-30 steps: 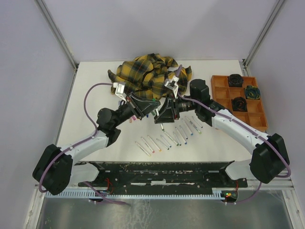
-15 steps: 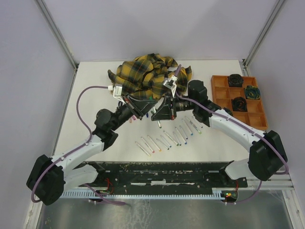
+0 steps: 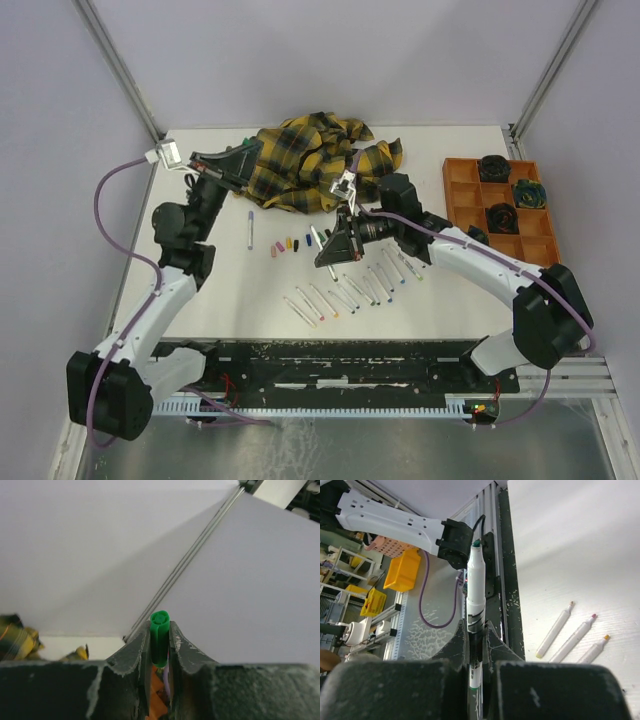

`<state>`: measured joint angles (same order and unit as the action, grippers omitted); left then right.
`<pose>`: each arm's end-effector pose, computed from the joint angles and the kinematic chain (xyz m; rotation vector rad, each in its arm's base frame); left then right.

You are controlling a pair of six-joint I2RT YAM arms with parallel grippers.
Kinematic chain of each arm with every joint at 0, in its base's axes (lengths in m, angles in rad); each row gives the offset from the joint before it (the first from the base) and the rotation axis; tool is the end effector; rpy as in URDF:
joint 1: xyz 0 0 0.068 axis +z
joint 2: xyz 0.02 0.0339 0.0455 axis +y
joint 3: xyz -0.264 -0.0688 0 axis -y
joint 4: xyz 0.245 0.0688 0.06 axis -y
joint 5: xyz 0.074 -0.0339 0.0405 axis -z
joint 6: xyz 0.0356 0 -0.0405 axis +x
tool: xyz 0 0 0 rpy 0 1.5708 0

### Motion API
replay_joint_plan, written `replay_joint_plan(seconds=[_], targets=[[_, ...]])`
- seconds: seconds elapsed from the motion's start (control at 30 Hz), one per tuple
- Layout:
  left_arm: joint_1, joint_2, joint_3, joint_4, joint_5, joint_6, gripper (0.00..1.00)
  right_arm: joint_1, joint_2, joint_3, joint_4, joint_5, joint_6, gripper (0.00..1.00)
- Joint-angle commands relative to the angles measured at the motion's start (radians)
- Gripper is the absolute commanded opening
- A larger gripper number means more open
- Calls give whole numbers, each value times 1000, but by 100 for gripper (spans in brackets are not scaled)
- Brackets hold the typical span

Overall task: Open the pen caps
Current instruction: Open the pen cap from the pen, then place the pen cap at the center of the board.

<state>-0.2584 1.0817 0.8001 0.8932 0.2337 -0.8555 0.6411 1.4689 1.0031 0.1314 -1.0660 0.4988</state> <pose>0.2270 -0.0685 0.3985 -0.0795 1.0356 -1.1307 0.2420 0.2194 0.2898 -0.9622 1.9018 1.7304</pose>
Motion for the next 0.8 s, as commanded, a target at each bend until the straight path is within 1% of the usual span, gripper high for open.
replay_joint_plan(seconds=[0.0,0.1,0.17,0.23,0.37,0.5,0.6,0.77], targets=[[3,-120,-134,-281,-55,14,3,-2,-40,94,-226,65,-186,0],[4,-177,-217,-510,-80,-1,3,-2,-29,112,-270,76,-213,0],[4,-186,-249,-653,-105,-7,3,-3,-14,117,-282,79,-216,0],[3,-175,-268,-775,-137,15,3,-3,-1,123,-290,79,-217,0],[4,-101,-262,-962,-279,49,3,-3,12,134,-311,86,-227,0],[2,17,-217,-1084,-391,62,3,-2,17,134,-317,96,-235,0],[-7,96,-188,-1124,-450,75,3,-2,19,135,-319,99,-237,0],[-46,214,-123,-1160,-507,82,3,-3,26,136,-322,97,-236,0]])
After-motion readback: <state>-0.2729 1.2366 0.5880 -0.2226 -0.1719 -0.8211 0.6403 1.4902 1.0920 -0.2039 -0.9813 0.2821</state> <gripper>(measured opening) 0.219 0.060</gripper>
